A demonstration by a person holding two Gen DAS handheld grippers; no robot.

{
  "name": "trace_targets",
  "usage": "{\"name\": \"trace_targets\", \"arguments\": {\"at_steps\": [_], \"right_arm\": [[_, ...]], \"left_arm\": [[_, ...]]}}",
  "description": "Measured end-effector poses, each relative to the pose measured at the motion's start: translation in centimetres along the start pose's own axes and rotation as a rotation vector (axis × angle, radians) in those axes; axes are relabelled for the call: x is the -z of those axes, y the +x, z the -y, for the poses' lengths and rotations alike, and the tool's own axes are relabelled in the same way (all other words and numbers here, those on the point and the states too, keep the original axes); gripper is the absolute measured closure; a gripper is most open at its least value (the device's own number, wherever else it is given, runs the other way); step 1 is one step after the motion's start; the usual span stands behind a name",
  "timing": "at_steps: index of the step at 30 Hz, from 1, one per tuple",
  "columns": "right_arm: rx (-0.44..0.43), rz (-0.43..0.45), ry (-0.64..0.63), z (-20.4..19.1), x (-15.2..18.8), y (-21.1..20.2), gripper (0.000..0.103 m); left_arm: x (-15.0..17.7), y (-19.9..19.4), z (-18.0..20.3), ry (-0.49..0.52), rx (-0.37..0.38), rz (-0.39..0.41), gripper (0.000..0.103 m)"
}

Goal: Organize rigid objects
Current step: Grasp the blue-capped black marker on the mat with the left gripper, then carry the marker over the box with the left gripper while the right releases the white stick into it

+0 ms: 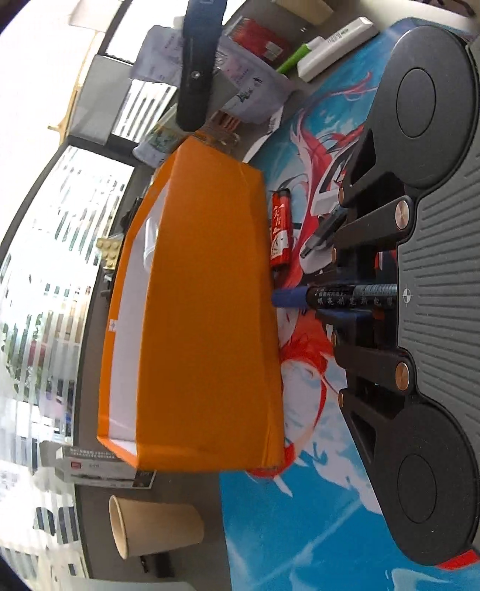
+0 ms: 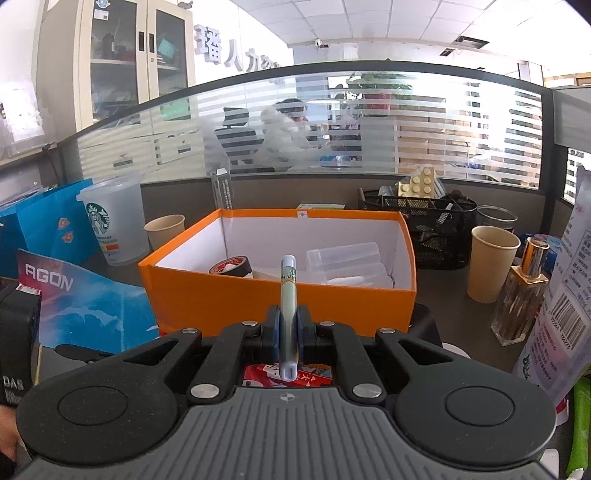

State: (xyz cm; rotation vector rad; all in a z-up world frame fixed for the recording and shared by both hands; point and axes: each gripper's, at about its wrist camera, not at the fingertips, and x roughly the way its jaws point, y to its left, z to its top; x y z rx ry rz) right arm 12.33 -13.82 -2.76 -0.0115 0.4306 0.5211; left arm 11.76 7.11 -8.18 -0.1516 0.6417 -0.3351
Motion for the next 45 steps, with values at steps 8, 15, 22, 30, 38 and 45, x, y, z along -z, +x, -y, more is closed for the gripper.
{"name": "trace_targets", "arguments": {"at_steps": [8, 15, 22, 30, 38, 45], "right_arm": [[-0.003, 0.003, 0.004, -0.1, -0.1, 0.1, 0.094], [-0.010, 0.002, -0.003, -0.5, -0.4, 0.3, 0.094], [-0.011, 0.014, -0.014, -0.8, -1.2, 0.5, 0.094], [-0.012, 0.031, -0.020, -0.9, -2.2, 0.7, 0.094], [-0.016, 0.063, -0.024, -1.0, -3.7, 1.1, 0.094], [-0.019, 0.068, -0.028, -1.0, -4.7, 2.4, 0.094]], "left_arm": [[-0.5, -3.2, -0.4, -0.013, 0.005, 0.071, 0.093], [-1.9, -5.1, 0.4, 0.011, 0.019, 0.122, 0.093], [-3.8, -6.6, 0.8, 0.037, 0.025, 0.181, 0.093], [-6.5, -7.3, 1.2, 0.054, 0.033, 0.235, 0.093], [-9.0, -7.1, 1.5, 0.076, 0.035, 0.276, 0.093], [-10.3, -6.1, 1.6, 0.083, 0.037, 0.284, 0.093]]}}
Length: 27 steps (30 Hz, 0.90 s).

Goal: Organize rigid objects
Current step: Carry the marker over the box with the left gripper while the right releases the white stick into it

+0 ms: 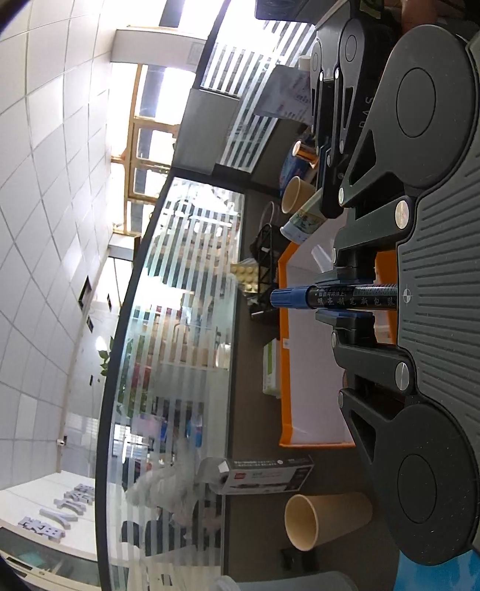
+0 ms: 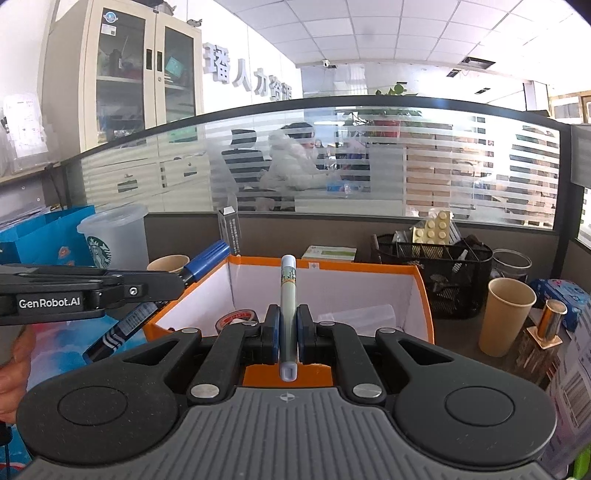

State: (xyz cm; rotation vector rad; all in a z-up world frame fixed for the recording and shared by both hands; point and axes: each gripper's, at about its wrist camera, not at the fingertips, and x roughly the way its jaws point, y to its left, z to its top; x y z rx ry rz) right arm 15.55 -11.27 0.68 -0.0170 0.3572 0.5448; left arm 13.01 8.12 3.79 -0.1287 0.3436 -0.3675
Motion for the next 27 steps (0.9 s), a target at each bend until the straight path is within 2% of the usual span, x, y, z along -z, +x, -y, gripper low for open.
{"name": "trace_targets", "arguments": {"at_steps": [16, 20, 27], "right_arm": [[-0.003, 0.000, 0.002, 1.3, -2.7, 4.4, 0.094], [-0.008, -0.045, 0.000, 1.5, -3.0, 7.0, 0.094], [0.006, -0.170, -0.016, 1.6, -0.8, 11.3, 0.094]], "left_arm": [[-3.5, 4.3, -2.2, 0.004, -0.030, 0.013, 0.093], [-3.0, 6.9, -3.0, -0.005, -0.051, -0.039, 0.093], [-0.3, 10.2, -3.9, -0.021, -0.063, -0.145, 0.093]]}}
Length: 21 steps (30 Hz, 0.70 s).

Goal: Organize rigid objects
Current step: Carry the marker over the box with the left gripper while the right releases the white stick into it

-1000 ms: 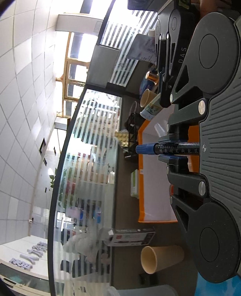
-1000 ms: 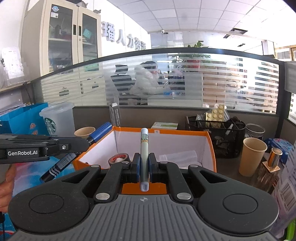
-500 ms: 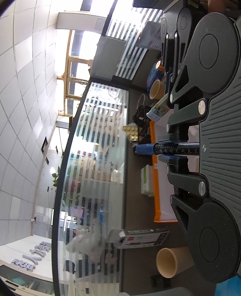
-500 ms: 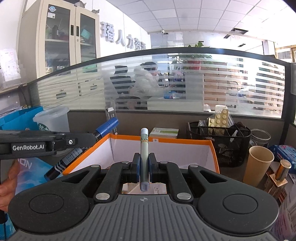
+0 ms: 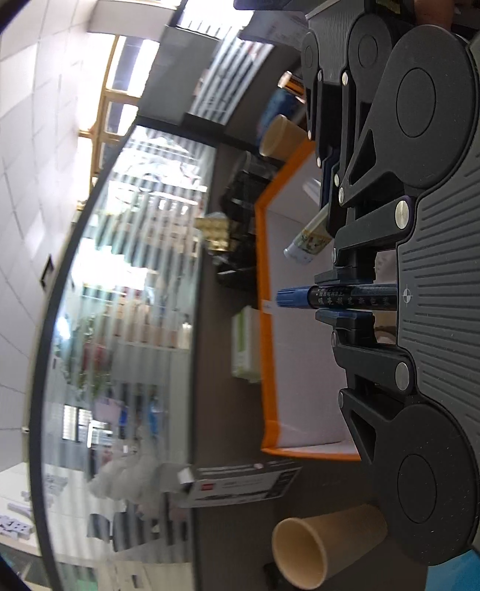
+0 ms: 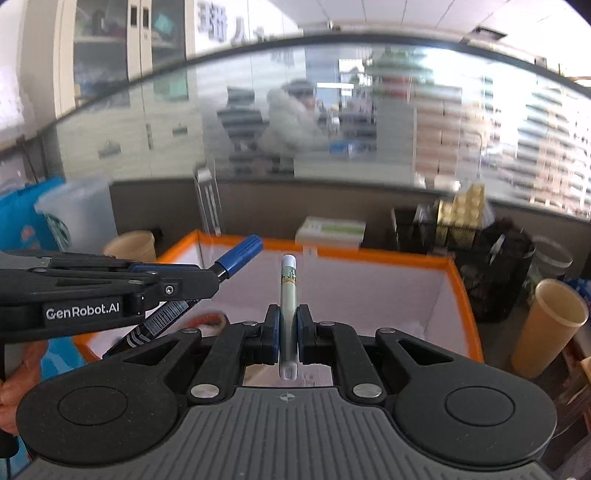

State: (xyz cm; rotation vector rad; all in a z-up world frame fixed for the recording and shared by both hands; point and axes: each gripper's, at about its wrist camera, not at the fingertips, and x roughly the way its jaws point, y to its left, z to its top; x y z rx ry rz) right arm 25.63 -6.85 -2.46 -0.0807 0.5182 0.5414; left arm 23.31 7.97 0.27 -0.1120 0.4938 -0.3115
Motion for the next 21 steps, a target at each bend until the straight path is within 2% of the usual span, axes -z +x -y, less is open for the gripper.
{"name": "trace_targets", "arguments": {"at_steps": [9, 15, 19, 21], "right_arm": [[0.019, -0.108, -0.019, 0.0, 1.5, 3.0, 0.094], [0.024, -0.119, -0.005, 0.1, 1.7, 3.3, 0.092], [0.031, -0.095, 0.001, 0.0, 1.5, 2.2, 0.087], [0.039, -0.078, 0.002, 0.0, 1.4, 1.3, 0.083]], "left_arm": [[1.1, 1.6, 0.1, 0.018, -0.017, -0.054, 0.092], [1.5, 2.0, 0.2, 0.019, -0.030, -0.076, 0.092], [1.2, 1.0, 0.3, 0.011, -0.039, -0.061, 0.086], [1.0, 0.3, 0.4, 0.006, -0.053, -0.048, 0.073]]}}
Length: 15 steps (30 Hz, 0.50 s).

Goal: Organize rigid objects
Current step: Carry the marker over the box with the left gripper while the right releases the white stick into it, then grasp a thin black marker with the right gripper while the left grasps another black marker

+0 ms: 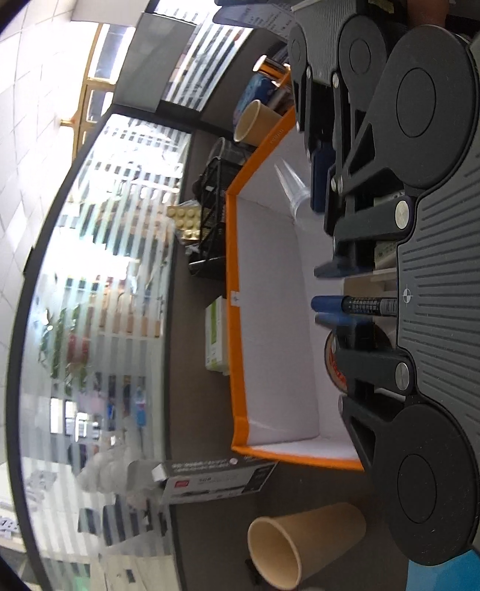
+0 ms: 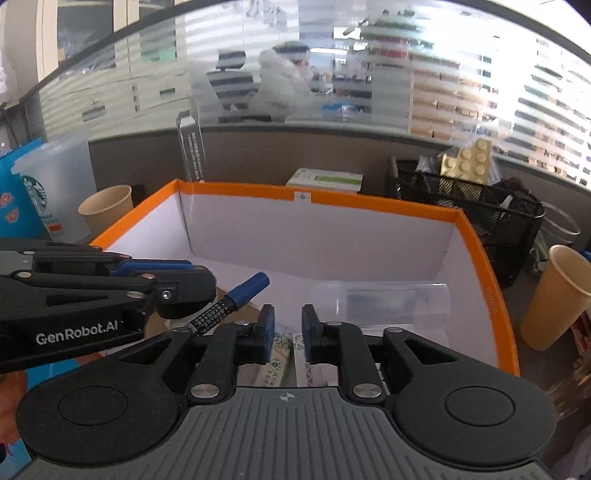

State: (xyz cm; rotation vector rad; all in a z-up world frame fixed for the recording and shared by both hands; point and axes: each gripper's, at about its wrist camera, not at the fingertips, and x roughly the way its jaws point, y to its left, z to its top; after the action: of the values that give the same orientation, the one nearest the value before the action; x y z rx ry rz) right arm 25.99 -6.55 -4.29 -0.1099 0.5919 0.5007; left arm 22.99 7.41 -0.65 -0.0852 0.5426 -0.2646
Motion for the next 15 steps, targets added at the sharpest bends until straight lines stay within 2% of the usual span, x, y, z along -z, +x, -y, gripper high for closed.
{"name": "trace_targets", "arguments": {"at_steps": [2, 3, 5, 7, 11, 15], "right_arm": [[0.007, 0.020, 0.004, 0.0, -0.1, -1.1, 0.081], [0.010, 0.028, 0.006, 0.0, -0.2, -1.6, 0.081], [0.018, 0.054, 0.009, -0.2, -0.2, -3.0, 0.081], [0.022, 0.082, 0.005, -0.5, 0.0, -4.7, 0.081], [0.022, 0.145, -0.017, -1.5, 1.7, -9.0, 0.074], [-0.023, 0.113, -0.047, -3.0, 5.3, -11.4, 0.073]], "left_arm": [[-0.2, -1.0, 0.1, -0.008, -0.019, 0.016, 0.043], [-0.2, -1.6, 0.2, -0.006, -0.025, 0.030, 0.039], [-0.2, -2.9, 0.5, 0.001, -0.046, 0.045, 0.020], [0.1, -4.8, 0.7, 0.006, -0.066, 0.072, 0.009], [2.0, -8.3, 0.7, -0.005, -0.120, 0.104, 0.000], [5.4, -10.7, 0.5, -0.026, -0.168, 0.069, 0.000]]}}
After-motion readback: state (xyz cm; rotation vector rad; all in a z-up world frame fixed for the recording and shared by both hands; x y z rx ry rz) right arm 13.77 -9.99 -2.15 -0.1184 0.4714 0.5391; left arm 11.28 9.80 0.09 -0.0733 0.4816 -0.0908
